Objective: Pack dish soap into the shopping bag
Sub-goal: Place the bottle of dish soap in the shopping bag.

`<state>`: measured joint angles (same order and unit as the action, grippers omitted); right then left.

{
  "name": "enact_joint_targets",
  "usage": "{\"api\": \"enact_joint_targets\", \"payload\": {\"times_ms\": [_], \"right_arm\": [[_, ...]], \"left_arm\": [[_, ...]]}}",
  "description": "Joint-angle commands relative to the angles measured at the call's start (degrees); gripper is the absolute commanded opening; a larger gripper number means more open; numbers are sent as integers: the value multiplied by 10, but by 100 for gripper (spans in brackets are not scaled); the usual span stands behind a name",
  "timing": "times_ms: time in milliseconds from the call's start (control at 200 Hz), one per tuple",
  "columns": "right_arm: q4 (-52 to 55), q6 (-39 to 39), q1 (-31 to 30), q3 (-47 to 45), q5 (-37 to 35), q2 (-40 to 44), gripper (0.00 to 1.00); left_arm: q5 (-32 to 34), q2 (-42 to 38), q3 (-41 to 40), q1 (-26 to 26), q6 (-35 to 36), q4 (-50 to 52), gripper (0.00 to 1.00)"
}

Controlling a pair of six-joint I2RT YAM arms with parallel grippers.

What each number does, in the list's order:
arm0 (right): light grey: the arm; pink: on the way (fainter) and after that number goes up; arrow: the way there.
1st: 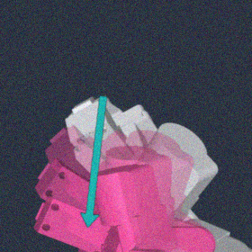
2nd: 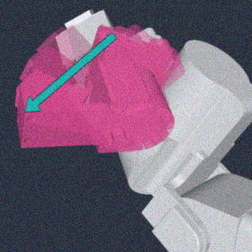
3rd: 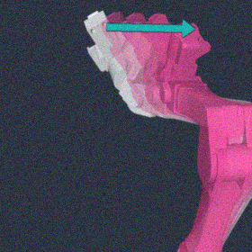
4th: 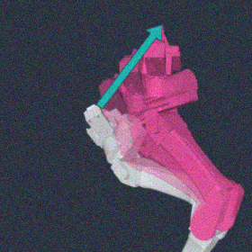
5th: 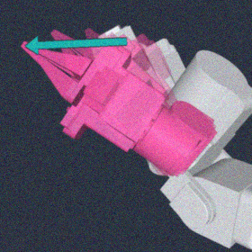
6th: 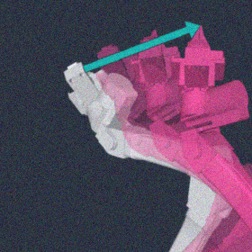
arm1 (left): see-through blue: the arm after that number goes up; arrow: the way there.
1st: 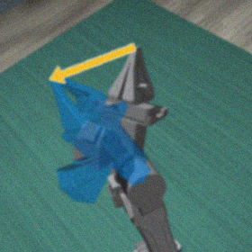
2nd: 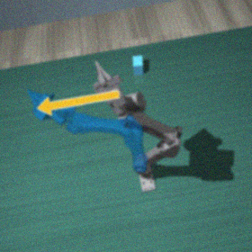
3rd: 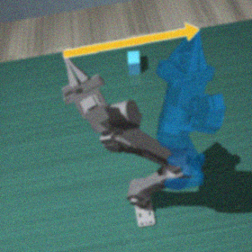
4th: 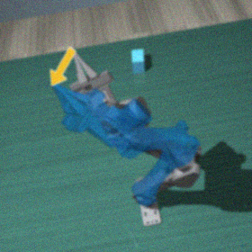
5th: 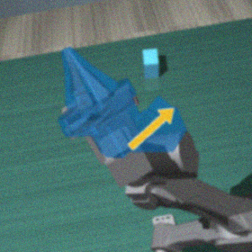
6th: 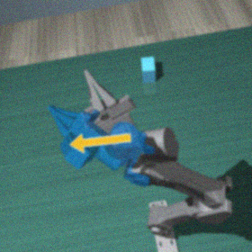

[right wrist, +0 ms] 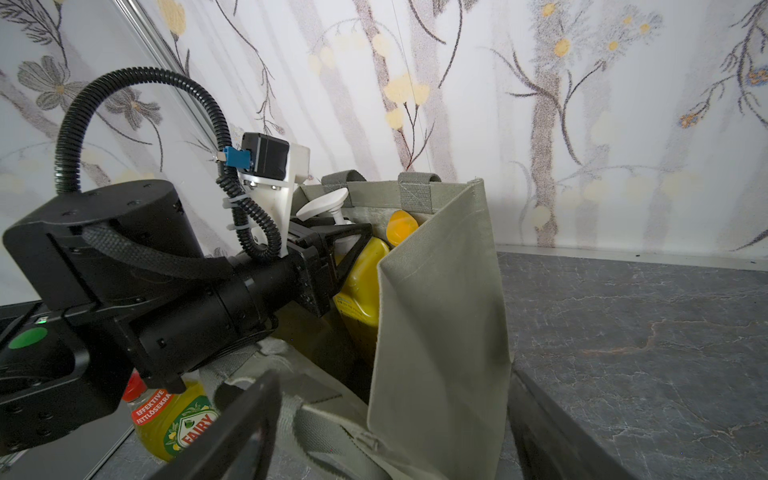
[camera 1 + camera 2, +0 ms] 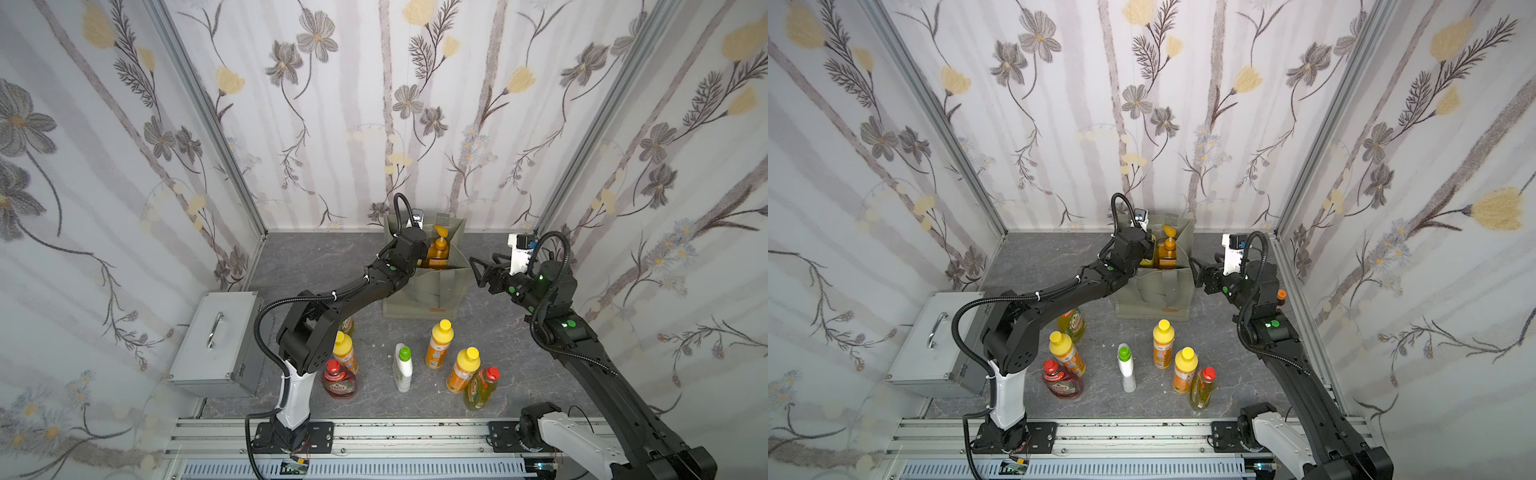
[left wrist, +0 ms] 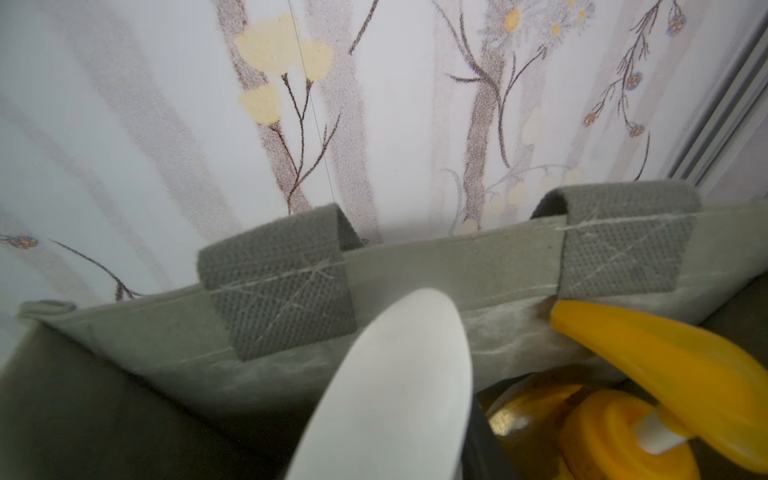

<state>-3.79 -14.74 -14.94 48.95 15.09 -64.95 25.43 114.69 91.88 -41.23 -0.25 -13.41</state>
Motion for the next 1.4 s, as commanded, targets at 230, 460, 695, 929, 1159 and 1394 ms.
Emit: {"api": "enact_joint_targets", "payload": {"times_ms": [230,460,695,929,1159,1394], "right_arm": [[-14,4,-1,4,-2,7,85],[-10,5,-1,4,-2,10,85],[-10,5,-1,4,-3,11,85],[-11,4,-1,5,1,6,85],[-9,5,0,6,0,5,86],[-9,3,-1,8,6,-1,86]], "left_arm": [[13,20,2,0,-19,-96,53],[8,26,-8,0,-36,-84,89],[-6,-25,-50,-3,-50,-76,100],[-21,-71,-79,-3,-64,-47,100],[-52,-98,-67,-5,-79,16,100],[-92,-140,-36,4,-120,134,100]]}}
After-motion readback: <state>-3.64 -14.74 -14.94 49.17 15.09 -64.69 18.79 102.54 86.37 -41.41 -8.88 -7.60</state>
